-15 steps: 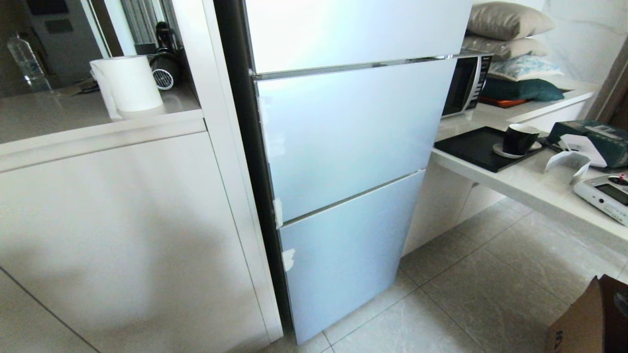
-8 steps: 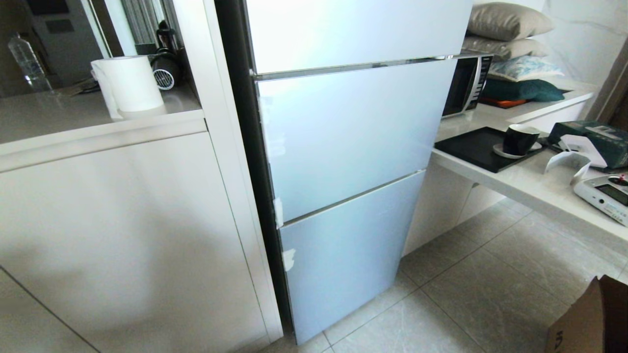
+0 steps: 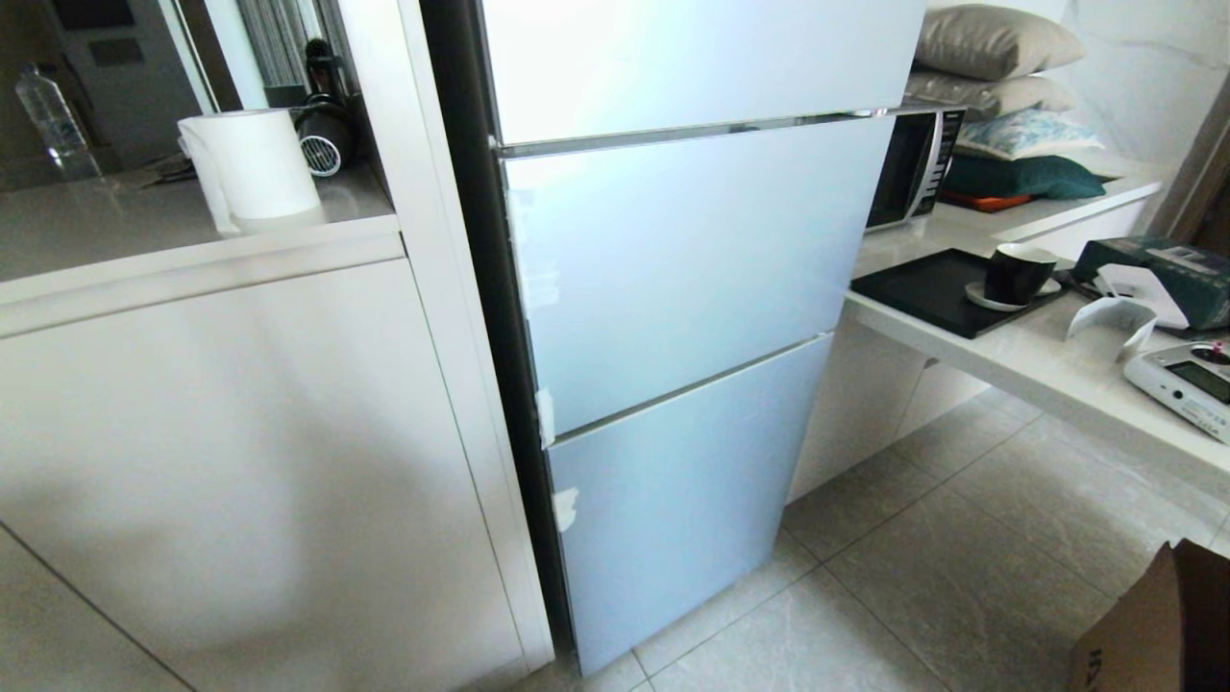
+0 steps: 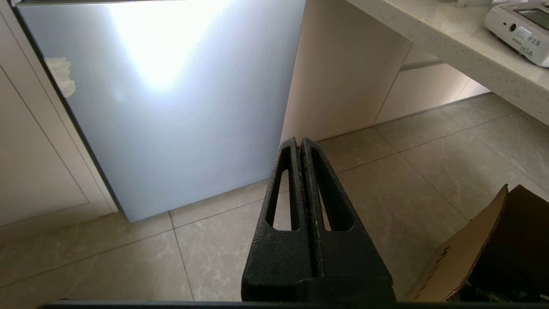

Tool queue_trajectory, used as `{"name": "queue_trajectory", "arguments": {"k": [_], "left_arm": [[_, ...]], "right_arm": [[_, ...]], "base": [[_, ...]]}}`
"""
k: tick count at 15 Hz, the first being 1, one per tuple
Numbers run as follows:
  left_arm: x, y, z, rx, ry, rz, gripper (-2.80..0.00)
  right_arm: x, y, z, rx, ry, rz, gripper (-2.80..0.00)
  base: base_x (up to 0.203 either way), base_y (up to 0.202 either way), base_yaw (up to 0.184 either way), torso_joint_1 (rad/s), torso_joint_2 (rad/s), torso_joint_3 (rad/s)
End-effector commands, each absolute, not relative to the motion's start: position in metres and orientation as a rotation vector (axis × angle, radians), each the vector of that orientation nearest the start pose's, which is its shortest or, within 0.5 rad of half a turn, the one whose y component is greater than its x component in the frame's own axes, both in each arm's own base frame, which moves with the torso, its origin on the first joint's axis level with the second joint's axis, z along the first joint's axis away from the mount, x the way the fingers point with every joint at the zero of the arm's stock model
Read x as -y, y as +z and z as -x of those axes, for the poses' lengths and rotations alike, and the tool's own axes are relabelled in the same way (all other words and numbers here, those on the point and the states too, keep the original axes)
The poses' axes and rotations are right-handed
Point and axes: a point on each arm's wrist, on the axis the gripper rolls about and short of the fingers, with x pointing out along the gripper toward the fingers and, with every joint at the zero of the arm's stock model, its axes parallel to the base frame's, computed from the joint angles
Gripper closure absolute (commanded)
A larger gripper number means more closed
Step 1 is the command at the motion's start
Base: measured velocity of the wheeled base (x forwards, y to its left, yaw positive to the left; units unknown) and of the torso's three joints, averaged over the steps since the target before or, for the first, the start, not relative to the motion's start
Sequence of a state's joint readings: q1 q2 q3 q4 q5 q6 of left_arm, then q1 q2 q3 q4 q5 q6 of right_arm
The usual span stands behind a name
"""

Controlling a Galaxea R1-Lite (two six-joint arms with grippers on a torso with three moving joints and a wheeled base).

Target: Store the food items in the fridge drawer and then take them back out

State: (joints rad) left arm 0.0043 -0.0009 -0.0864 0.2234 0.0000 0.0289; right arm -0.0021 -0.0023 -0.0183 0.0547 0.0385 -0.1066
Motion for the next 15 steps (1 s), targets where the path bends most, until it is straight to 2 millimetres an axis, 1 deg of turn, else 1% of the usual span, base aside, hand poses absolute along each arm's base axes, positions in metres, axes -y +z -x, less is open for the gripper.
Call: {"name": "queue_trajectory", "arguments": {"k": [1, 4, 5, 6, 7, 8, 10, 12, 13, 15], "left_arm": [[0.0, 0.076, 0.031, -0.138, 0.002, -0.031, 0.0], [0.0, 0.076, 0.031, -0.137, 0.003, -0.029, 0.0], [0.0, 0.082, 0.032, -0.107, 0.001, -0.027, 0.0], [0.0, 0.099, 0.035, -0.047, 0.0, -0.022, 0.0], [0.0, 0.114, 0.034, -0.029, -0.001, -0.008, 0.0], [0.0, 0.132, 0.029, -0.034, -0.005, 0.019, 0.0], [0.0, 0.165, 0.003, -0.097, -0.021, 0.095, 0.0], [0.002, 0.189, -0.027, -0.106, -0.091, 0.175, 0.0], [0.005, 0.198, -0.035, -0.085, -0.161, 0.239, 0.0], [0.007, 0.205, -0.043, -0.088, -0.201, 0.276, 0.0]], "right_arm": [[-0.001, 0.075, 0.024, -0.036, 0.039, 0.106, 0.0], [-0.001, 0.075, 0.024, -0.036, 0.04, 0.107, 0.0], [-0.001, 0.075, 0.024, -0.036, 0.04, 0.107, 0.0], [-0.001, 0.075, 0.024, -0.036, 0.04, 0.105, 0.0], [-0.001, 0.075, 0.024, -0.036, 0.04, 0.105, 0.0], [-0.001, 0.075, 0.024, -0.036, 0.04, 0.107, 0.0], [-0.001, 0.075, 0.024, -0.036, 0.039, 0.107, 0.0], [-0.001, 0.075, 0.024, -0.036, 0.039, 0.105, 0.0], [-0.001, 0.075, 0.024, -0.037, 0.039, 0.105, 0.0], [-0.001, 0.075, 0.024, -0.038, 0.039, 0.107, 0.0]], "base": [[0.0, 0.0, 0.0, 0.0, 0.0, 0.0], [0.0, 0.0, 0.0, 0.0, 0.0, 0.0], [0.0, 0.0, 0.0, 0.0, 0.0, 0.0], [0.0, 0.0, 0.0, 0.0, 0.0, 0.0], [0.0, 0.0, 0.0, 0.0, 0.0, 0.0], [0.0, 0.0, 0.0, 0.0, 0.0, 0.0], [0.0, 0.0, 0.0, 0.0, 0.0, 0.0], [0.0, 0.0, 0.0, 0.0, 0.0, 0.0], [0.0, 0.0, 0.0, 0.0, 0.0, 0.0], [0.0, 0.0, 0.0, 0.0, 0.0, 0.0]]}}
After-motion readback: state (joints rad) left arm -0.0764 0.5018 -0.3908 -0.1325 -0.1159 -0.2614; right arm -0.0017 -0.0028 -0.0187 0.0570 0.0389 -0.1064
